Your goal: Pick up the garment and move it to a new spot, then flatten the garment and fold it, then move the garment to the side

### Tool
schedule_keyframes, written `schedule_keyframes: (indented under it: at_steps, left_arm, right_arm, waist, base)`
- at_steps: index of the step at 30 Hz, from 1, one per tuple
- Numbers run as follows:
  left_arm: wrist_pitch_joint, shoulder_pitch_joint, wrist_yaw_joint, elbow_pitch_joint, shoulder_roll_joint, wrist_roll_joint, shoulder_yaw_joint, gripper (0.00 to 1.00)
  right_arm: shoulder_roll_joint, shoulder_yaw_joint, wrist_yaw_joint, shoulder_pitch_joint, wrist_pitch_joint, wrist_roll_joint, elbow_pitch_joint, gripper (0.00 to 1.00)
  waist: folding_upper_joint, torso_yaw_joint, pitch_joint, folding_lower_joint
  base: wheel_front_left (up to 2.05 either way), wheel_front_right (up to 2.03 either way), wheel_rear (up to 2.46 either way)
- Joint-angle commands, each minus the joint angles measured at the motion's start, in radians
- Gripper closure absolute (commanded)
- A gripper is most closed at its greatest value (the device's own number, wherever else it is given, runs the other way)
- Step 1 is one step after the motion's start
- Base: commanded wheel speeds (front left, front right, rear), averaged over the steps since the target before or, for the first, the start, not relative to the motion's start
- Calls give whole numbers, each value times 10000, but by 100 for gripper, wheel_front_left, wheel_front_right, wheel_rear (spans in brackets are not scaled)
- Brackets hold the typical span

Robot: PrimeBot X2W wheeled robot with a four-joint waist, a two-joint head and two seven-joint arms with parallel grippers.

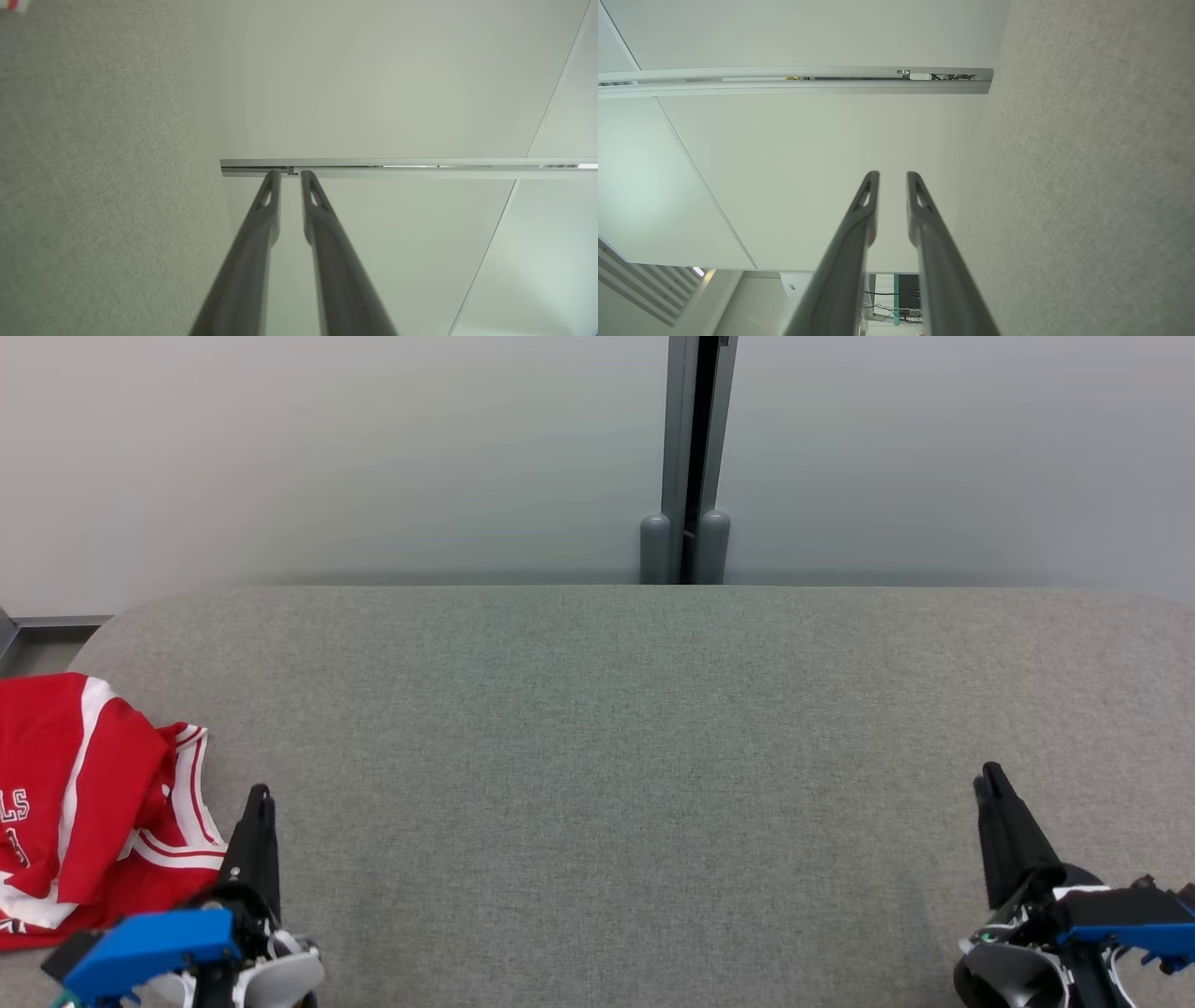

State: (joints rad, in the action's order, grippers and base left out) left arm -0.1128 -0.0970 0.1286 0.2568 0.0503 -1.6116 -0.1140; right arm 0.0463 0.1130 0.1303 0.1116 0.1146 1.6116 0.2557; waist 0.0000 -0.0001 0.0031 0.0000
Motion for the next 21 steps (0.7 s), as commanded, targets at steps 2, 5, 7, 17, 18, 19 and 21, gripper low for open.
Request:
schedule_keyframes:
  at_steps: [2, 5, 7, 17, 18, 19, 21]
  left_arm:
    - [8, 180, 0, 144, -20, 6, -1, 0]
    - [92, 163, 1, 173, -5, 75, 17, 0]
    - [187, 130, 1, 168, 25, 157, 62, 0]
    - [729, -82, 5, 284, 394, 1240, 553, 0]
    - [820, -120, 5, 323, 413, 1591, 563, 0]
    - [864, -136, 6, 339, 414, 1770, 565, 0]
    - [951, -161, 6, 364, 401, 2094, 581, 0]
  right_arm:
    - [-24, -20, -8, -52, -7, -11, 154, 0]
    - [2, -101, -9, -16, -86, -120, 157, 0]
    - [46, -196, -9, 28, -183, -221, 146, 0]
    - [351, -749, -6, 377, -734, -1266, 352, 0]
    - [368, -800, -6, 438, -825, -1608, 384, 0]
    - [362, -821, -6, 462, -869, -1756, 398, 0]
    - [372, -889, -5, 520, -958, -2081, 432, 0]
  waist:
    - [0, -1, 3, 0]
    - [0, 1, 8, 0]
    - [0, 1, 13, 0]
    - [0, 7, 38, 0]
    - [0, 7, 42, 0]
    - [0, 7, 45, 0]
    - [0, 7, 48, 0]
  base:
    - [0, 0, 0]
    - [0, 0, 0]
    - [0, 0, 0]
    - [0, 0, 0]
    - [0, 0, 0]
    - [0, 0, 0]
    - [0, 0, 0]
